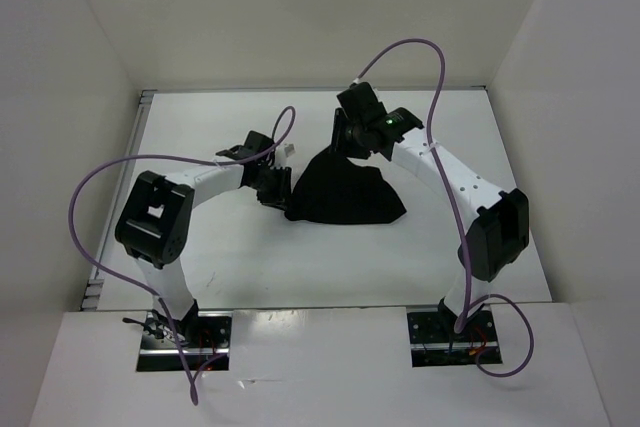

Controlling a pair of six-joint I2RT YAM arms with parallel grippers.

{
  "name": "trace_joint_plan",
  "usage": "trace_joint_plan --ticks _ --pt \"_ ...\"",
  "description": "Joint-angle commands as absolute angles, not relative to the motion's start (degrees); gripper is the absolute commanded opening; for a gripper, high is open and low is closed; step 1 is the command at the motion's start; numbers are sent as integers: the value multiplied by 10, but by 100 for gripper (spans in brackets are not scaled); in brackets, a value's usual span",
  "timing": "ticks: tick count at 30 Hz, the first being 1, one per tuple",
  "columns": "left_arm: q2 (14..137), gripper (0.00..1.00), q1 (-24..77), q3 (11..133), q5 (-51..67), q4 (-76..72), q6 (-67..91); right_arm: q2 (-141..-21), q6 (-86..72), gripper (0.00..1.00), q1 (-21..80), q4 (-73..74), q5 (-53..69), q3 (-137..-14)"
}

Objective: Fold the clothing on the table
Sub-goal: Flatten the skirt out

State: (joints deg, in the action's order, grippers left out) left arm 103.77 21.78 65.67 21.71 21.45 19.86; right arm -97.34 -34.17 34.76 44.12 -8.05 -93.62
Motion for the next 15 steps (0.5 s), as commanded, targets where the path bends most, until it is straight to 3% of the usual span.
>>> trace_joint_plan --ticks 1,3,11,15 --pt "1051 18 219 671 285 192 200 -955 -332 49 342 452 -109 -946" --pt "1051 0 219 699 308 202 200 -944 -332 49 336 452 -116 -940" --pt "948 0 219 896 316 321 189 -899 -359 49 309 446 -145 -894" --pt "906 0 242 897 365 345 188 -866 -365 49 286 434 -145 -869"
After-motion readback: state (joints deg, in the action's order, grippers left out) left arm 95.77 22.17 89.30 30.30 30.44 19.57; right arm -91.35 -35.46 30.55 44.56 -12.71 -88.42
